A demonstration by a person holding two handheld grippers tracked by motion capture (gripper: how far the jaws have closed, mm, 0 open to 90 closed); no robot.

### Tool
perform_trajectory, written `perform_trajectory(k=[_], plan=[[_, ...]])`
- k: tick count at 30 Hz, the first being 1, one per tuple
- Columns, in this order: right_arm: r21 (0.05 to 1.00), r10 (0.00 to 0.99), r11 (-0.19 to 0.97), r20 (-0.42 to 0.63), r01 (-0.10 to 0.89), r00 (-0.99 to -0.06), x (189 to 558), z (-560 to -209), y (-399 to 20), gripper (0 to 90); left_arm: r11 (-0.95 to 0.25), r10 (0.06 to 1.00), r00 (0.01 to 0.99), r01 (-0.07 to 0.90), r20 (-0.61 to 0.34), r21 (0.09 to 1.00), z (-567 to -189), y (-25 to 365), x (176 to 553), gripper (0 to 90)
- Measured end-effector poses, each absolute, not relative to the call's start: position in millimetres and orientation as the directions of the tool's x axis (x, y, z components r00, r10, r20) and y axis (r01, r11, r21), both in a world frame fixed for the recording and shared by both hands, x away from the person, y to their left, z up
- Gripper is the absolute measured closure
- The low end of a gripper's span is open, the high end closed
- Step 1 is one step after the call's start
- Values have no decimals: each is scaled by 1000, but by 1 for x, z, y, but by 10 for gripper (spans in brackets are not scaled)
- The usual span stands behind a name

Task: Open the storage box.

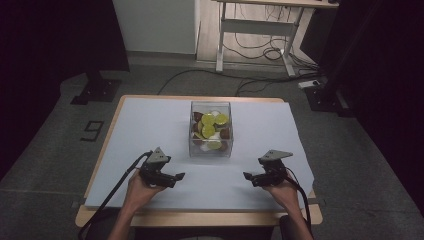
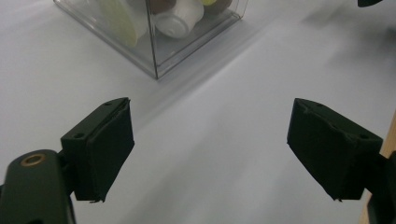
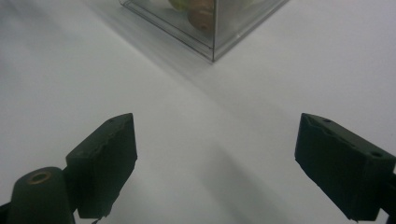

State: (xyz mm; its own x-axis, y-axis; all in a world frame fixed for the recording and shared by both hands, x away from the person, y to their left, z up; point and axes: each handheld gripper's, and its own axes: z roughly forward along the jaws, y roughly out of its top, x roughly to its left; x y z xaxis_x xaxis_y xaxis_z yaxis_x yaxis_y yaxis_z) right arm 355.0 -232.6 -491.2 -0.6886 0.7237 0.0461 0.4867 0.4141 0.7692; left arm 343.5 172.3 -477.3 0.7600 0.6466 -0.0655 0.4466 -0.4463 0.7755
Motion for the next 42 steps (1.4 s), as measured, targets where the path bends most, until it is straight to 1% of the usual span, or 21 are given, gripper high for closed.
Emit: perform_trajectory(k=[13,19,26,31,33,37,42], plan=[[779,711,421,35,465,-702,361,-481,-221,130,-437,634,770,430,-69,790,-466,158,353,152],[784,705,411,50,465,-708,364,-478,-215,137,-444,631,774,413,-49,795,-463,152,360,195],[793,696,398,66,461,-715,367,-475,-209,173,-436,620,783,404,-57,804,-460,145,369,218],[797,687,418,38,437,-726,369,-472,-206,188,-440,604,795,396,-61,806,-459,137,373,218],[798,681,421,35,430,-732,370,-471,-204,186,-442,596,800,395,-65,805,-459,135,375,218],[797,678,428,28,426,-735,372,-472,-200,152,-453,587,807,391,-62,801,-460,129,377,218],[790,676,423,50,443,-735,376,-473,-196,118,-449,580,812,385,-65,807,-459,124,381,218]])
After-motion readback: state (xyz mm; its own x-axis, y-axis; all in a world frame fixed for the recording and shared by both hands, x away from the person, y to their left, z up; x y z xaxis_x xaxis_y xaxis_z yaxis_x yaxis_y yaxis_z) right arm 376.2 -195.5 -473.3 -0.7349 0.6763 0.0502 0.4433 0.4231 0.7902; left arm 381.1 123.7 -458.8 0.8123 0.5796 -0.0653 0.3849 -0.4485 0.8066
